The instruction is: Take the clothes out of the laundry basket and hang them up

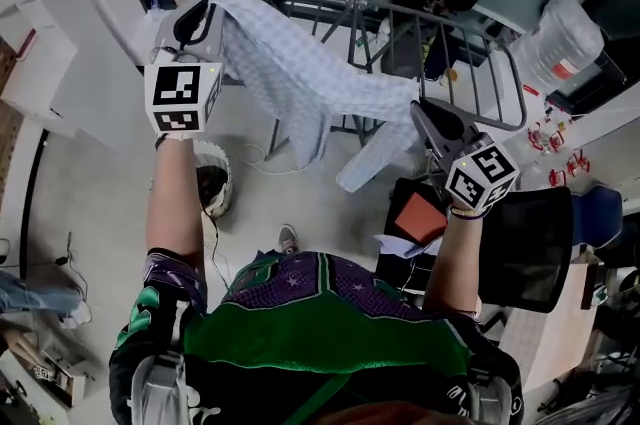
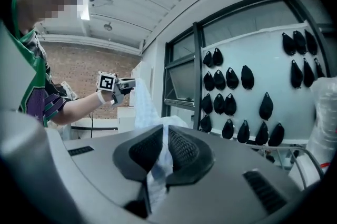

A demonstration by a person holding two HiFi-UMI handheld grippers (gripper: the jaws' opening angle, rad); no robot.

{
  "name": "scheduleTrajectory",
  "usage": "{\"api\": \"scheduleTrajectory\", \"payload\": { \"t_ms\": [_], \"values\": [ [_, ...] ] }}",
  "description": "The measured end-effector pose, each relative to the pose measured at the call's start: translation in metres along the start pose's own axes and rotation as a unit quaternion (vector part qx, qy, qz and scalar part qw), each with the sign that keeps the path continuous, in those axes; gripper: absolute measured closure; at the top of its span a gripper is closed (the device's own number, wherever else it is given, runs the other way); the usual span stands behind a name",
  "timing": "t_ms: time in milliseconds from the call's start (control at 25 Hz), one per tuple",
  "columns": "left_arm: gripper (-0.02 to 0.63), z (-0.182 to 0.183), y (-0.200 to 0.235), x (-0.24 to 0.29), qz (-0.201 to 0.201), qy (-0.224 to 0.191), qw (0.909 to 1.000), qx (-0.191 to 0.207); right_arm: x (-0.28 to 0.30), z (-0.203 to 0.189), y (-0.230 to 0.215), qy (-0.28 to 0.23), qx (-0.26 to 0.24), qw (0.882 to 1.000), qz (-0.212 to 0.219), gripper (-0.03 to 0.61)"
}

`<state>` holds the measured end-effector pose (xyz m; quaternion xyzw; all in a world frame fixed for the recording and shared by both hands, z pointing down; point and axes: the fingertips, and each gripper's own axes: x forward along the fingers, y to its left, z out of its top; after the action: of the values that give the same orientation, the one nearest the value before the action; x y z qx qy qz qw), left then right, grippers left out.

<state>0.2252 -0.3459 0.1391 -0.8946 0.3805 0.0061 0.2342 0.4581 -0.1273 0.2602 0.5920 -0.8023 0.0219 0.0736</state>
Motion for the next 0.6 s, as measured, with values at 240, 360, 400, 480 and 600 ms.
{"api": "scheduleTrajectory", "payload": {
  "t_ms": [240,360,400,480,600],
  "values": [
    [0.578,-0.017,0.044,0.048,0.003,-0.005,0.9999,-0.010,0.065,0.003,0.005,0.021,-0.001,0.999,0.028,0.548],
    [0.578,-0.024,0.061,0.075,0.004,-0.003,0.9999,-0.016,0.092,0.004,0.008,0.022,-0.005,0.999,0.046,0.548],
    [0.578,-0.027,0.066,0.080,0.005,-0.001,0.9999,-0.016,0.101,0.002,0.011,0.024,-0.006,0.998,0.053,0.548],
    [0.578,-0.033,0.074,0.089,0.005,0.002,0.9999,-0.015,0.116,-0.002,0.018,0.028,-0.006,0.997,0.067,0.548],
    [0.578,-0.036,0.083,0.101,0.005,0.004,0.9998,-0.017,0.134,-0.007,0.025,0.037,-0.010,0.995,0.091,0.547]
  ]
}}
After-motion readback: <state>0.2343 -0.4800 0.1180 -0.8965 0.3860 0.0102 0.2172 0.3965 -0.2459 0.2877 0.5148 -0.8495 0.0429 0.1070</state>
